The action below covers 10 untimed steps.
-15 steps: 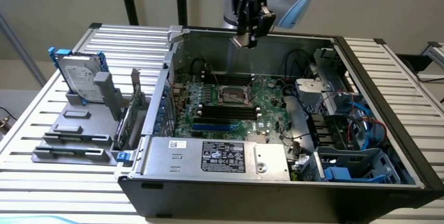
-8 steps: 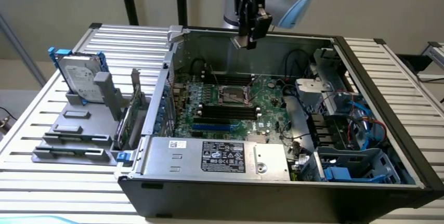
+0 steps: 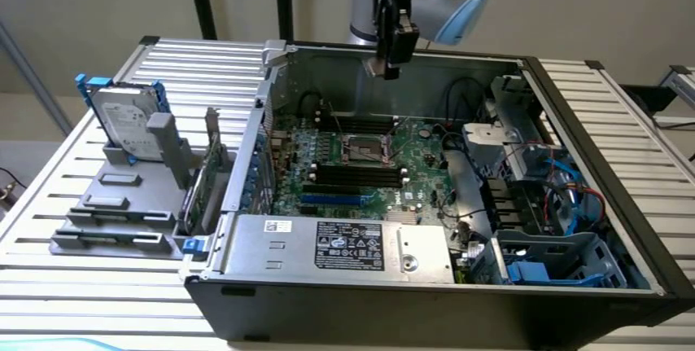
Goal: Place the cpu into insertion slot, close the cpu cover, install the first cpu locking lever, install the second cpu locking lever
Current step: 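Place the cpu into insertion slot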
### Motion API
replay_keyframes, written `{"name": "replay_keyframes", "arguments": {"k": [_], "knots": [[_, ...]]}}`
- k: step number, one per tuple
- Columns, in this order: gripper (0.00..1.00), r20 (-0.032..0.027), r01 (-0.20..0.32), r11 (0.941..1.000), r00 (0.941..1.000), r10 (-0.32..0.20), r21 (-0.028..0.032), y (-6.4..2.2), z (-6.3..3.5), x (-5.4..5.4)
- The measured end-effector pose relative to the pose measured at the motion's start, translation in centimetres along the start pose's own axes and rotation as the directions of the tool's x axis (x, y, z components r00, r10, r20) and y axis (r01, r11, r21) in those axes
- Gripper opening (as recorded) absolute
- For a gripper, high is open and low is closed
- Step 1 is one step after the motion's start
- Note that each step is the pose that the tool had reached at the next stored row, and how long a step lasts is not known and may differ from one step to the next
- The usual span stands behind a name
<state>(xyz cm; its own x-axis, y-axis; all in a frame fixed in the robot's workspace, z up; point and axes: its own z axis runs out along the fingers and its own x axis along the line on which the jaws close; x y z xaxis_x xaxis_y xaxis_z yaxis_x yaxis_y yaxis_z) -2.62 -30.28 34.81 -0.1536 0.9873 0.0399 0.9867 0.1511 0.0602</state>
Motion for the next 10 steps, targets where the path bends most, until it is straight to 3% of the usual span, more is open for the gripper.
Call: {"name": "replay_keyframes", "arguments": {"k": [3,7,10], "knots": [[0.54,0.0032,-0.054,0.9986,0.9986,0.054,-0.0022,0.00,0.13,0.00],[0.54,0.0073,-0.124,0.9923,0.9922,0.124,-0.0053,-0.02,0.39,-0.01],[0.54,0.0087,-0.151,0.9884,0.9884,0.152,-0.0057,-0.05,0.70,-0.07]]}}
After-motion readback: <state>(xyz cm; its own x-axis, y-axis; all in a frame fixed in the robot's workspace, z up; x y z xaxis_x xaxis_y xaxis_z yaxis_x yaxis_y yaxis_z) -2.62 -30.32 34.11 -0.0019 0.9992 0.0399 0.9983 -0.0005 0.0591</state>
